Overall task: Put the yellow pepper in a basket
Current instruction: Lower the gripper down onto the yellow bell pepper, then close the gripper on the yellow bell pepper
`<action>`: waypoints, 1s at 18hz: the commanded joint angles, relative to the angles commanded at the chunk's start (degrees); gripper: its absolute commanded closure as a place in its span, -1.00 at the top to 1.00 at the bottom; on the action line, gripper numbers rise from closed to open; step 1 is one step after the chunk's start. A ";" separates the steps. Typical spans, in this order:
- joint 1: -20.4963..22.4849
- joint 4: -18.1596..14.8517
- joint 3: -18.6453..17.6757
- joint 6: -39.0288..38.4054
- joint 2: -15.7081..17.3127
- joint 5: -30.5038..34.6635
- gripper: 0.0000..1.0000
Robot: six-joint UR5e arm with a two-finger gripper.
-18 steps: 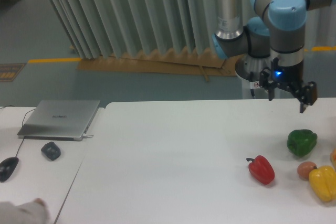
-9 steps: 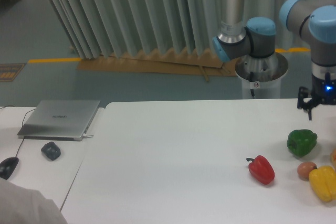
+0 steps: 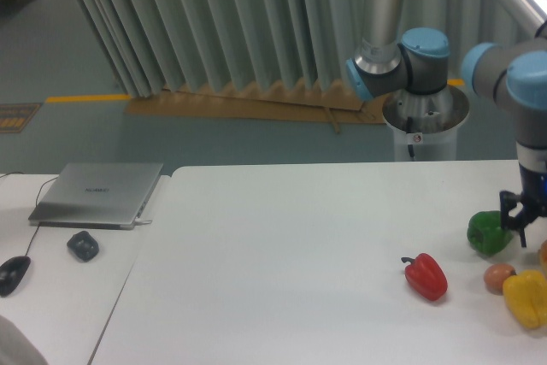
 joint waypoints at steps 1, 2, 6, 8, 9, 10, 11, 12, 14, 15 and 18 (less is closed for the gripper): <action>-0.17 0.00 0.09 -2.09 -0.53 -0.35 1.00; -0.18 -0.09 0.00 -3.42 -0.71 -1.83 1.00; -0.79 -0.09 0.00 -3.69 -1.33 -2.64 1.00; -0.88 -0.09 0.26 -3.69 -1.07 -2.72 1.00; -0.88 -0.09 0.26 -3.69 -1.41 -2.72 1.00; -0.88 0.00 0.44 -3.78 -1.94 -2.64 1.00; -0.88 0.00 0.61 -3.87 -2.12 -2.64 1.00; -0.88 0.00 0.53 -4.13 -2.12 -2.72 1.00; -0.88 -0.09 0.53 -4.13 -2.56 -2.72 1.00; -1.05 0.00 0.27 -4.48 -3.08 -2.64 1.00; -1.49 0.00 0.00 -7.73 -3.61 -2.64 1.00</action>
